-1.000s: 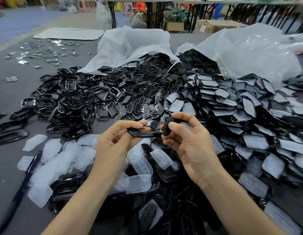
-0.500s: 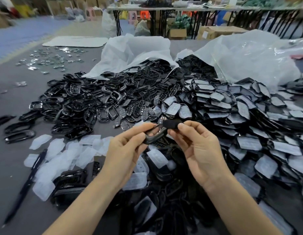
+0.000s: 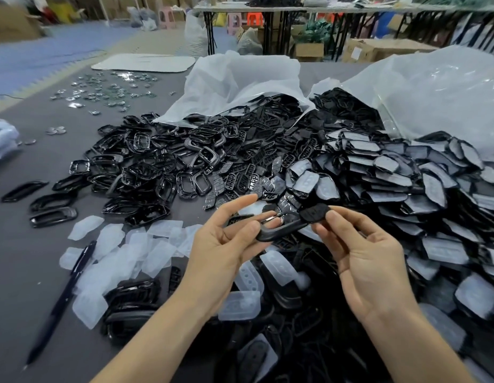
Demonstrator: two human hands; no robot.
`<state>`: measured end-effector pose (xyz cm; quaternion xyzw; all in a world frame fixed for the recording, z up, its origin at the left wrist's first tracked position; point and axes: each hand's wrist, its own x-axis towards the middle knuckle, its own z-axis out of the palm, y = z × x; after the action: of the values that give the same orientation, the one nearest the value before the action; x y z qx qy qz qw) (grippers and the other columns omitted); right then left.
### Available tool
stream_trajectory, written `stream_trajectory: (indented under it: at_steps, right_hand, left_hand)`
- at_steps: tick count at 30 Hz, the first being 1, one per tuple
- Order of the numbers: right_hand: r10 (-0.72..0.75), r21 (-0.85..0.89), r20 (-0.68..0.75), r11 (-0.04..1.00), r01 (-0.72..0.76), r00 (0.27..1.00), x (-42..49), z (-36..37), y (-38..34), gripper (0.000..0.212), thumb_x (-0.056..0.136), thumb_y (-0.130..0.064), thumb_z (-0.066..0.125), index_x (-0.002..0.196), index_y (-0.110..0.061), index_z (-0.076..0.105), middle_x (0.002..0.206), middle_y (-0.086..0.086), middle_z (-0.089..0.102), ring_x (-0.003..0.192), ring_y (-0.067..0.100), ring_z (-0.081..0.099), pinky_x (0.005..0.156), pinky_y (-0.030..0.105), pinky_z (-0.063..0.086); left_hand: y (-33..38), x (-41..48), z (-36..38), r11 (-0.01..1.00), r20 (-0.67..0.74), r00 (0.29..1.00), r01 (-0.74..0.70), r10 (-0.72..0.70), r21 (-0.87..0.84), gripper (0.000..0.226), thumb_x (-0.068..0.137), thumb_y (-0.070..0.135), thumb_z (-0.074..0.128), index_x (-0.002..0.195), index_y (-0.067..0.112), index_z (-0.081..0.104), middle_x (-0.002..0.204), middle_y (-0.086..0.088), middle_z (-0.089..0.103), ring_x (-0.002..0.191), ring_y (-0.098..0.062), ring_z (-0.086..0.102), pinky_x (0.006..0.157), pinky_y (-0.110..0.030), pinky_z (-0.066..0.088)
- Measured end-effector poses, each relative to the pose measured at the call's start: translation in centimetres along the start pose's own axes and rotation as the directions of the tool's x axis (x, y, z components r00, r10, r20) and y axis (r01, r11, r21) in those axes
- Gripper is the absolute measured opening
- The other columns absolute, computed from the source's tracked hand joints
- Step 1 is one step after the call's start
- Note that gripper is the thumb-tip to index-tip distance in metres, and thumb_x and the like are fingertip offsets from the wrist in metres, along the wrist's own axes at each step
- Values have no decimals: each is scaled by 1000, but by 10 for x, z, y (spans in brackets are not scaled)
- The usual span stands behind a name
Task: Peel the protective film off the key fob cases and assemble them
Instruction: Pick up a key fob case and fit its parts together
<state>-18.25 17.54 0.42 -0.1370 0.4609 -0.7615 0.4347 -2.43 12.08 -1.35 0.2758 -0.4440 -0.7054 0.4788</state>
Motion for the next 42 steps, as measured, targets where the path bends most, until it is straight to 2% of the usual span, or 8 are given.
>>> stream_trajectory:
  at_steps: [4, 8, 13, 18, 25, 30, 34, 42]
  right_hand:
    - [-23, -53, 48, 998, 26, 999, -2, 1, 1, 9, 66, -9, 69, 68, -12, 77, 73, 6, 73, 63, 12, 69, 61, 14, 53]
    - [-52, -107, 85, 992, 61, 995, -3, 1, 2, 12, 66, -11, 69, 73, -15, 78, 77, 6, 74, 66, 10, 68, 62, 14, 53]
    - [-44, -97, 80, 994, 51, 996, -3, 2, 2, 12, 66, -10, 69, 73, -14, 79, 77, 6, 74, 66, 9, 68, 62, 14, 52]
    - [-39, -85, 79, 995, 46, 996, -4, 2, 0, 13, 66, -9, 68, 71, -14, 79, 75, 4, 74, 63, 6, 67, 61, 13, 52]
    - [-36, -69, 67, 997, 41, 997, -3, 2, 0, 13, 67, -7, 68, 70, -14, 78, 74, 4, 74, 63, 6, 67, 61, 13, 52]
    - [-32, -64, 53, 997, 36, 998, -2, 1, 0, 11, 66, -7, 68, 75, -9, 75, 76, 5, 74, 64, 8, 68, 62, 14, 53]
    - [-29, -116, 23, 993, 31, 999, -2, 0, 2, 10, 76, -1, 67, 83, -7, 71, 76, 6, 74, 66, 10, 69, 63, 14, 53]
    - [67, -84, 74, 995, -61, 995, -10, 4, 9, 16, 70, -5, 66, 85, -2, 67, 69, 6, 70, 61, 9, 67, 62, 20, 56]
  left_hand:
    - [-1, 1, -3, 1000, -20, 1000, -16, 16, 11, 38, 78, 12, 64, 115, 17, 62, 100, -15, 73, 99, -23, 70, 75, -22, 56]
    - [-1, 1, -3, 999, -77, 996, -49, 50, 23, 23, 72, 19, 70, 95, 22, 69, 93, -15, 74, 93, -23, 72, 70, -20, 56]
    - [-1, 1, -5, 999, -106, 993, -43, 42, -7, 12, 74, 12, 68, 76, 13, 56, 90, -16, 74, 88, -22, 73, 59, -15, 54]
    - [-1, 2, -6, 998, -112, 992, -60, 61, 18, 8, 70, 17, 71, 66, 21, 65, 82, -7, 75, 84, -17, 73, 65, -17, 55]
    - [-1, 1, -6, 992, -59, 995, -77, 83, 97, 13, 63, 28, 78, 69, 26, 67, 70, 8, 71, 81, -7, 70, 70, -15, 53]
    - [-2, 1, -5, 990, -12, 994, -104, 106, 90, 13, 73, 14, 75, 79, 22, 66, 101, -7, 74, 100, -15, 69, 75, -14, 51]
    - [-3, 1, -4, 988, 1, 994, -111, 111, 105, 14, 77, 6, 69, 81, 17, 63, 105, -8, 73, 104, -19, 68, 78, -17, 51]
    - [-6, -5, 8, 957, 21, 990, -138, 137, 255, 24, 80, -10, 66, 77, 12, 58, 100, 2, 75, 82, -13, 72, 72, -16, 52]
